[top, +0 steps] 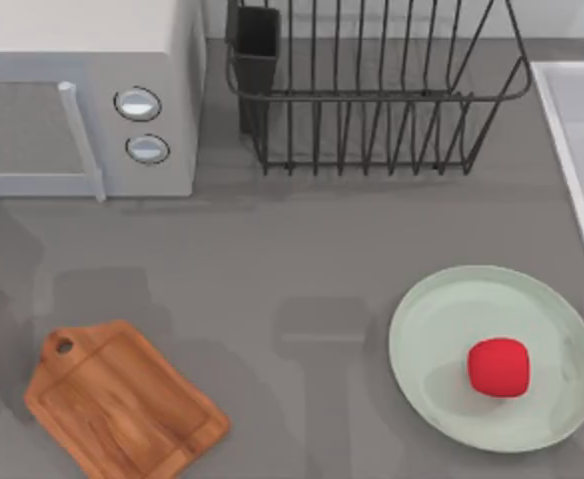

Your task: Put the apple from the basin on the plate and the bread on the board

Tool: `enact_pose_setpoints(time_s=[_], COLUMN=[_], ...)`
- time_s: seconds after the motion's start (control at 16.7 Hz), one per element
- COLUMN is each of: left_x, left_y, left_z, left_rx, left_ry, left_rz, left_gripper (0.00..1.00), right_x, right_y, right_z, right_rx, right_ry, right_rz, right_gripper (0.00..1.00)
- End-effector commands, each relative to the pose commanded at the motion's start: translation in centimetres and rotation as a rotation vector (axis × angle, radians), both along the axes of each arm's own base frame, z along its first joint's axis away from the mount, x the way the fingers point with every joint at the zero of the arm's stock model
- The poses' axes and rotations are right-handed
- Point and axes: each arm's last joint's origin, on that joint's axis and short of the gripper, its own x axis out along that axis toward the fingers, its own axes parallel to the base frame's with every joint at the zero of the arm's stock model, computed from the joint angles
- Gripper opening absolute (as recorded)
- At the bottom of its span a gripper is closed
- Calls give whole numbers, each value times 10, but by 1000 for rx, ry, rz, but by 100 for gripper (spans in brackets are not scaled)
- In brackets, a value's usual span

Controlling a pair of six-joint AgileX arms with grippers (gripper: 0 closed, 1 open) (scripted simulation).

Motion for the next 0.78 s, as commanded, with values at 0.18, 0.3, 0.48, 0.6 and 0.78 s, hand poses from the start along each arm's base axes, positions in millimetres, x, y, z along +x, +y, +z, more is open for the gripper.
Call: enact_pose_setpoints(time_s=[0.18,0.3,0.48,0.6,0.78], left_x=[-3,-5,-6,-5,-5], left_y=[-1,-2,-2,-1,-6], left_z=[36,54,59,57,56], left_rx=[-3,0,1,0,0], left_ry=[14,3,-1,2,5], left_rz=[-1,1,1,1,20], left_gripper=[0,0,0,0,0], right_x=[0,0,0,0,0], right_y=[0,0,0,0,0], right_z=[0,0,0,0,0], right_rx=[0,0,0,0,0], right_ry=[0,0,0,0,0], right_rz=[0,0,0,0,0], right_gripper=[100,100,100,100,100])
